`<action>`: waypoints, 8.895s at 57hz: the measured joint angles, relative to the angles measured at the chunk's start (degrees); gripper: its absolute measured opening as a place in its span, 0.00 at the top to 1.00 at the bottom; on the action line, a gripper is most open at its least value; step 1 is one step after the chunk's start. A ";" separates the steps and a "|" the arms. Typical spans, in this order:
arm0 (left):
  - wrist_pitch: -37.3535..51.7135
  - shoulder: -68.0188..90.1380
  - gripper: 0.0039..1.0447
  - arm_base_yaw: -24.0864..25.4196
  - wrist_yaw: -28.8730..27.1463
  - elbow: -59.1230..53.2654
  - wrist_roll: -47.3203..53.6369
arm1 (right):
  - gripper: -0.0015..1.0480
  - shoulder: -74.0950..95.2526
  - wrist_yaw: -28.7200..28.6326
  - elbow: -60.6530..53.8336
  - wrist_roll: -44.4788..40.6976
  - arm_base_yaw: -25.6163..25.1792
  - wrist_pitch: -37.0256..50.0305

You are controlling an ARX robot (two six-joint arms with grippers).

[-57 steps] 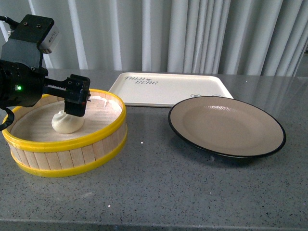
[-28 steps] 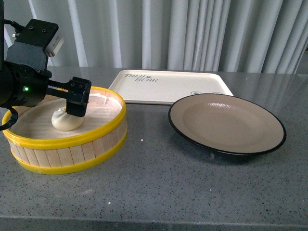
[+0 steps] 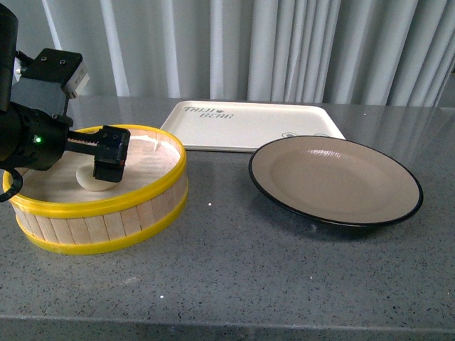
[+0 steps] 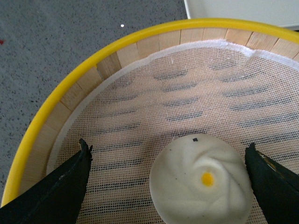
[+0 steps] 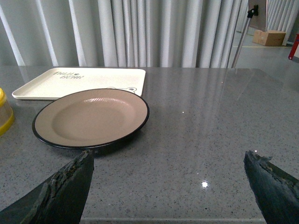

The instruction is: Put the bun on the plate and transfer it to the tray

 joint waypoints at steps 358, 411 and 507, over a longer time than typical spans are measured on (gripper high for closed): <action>16.37 -68.50 0.96 7.08 5.44 -56.65 -5.73 | 0.08 0.00 0.02 0.00 0.00 0.00 0.00; -8.48 -94.68 0.96 7.08 5.42 -56.70 -5.73 | 0.08 0.00 0.02 0.00 0.00 0.00 0.00; -20.52 -106.33 0.06 7.08 5.53 -56.68 -5.70 | 0.08 43.41 -4.33 15.04 -5.18 -19.04 0.26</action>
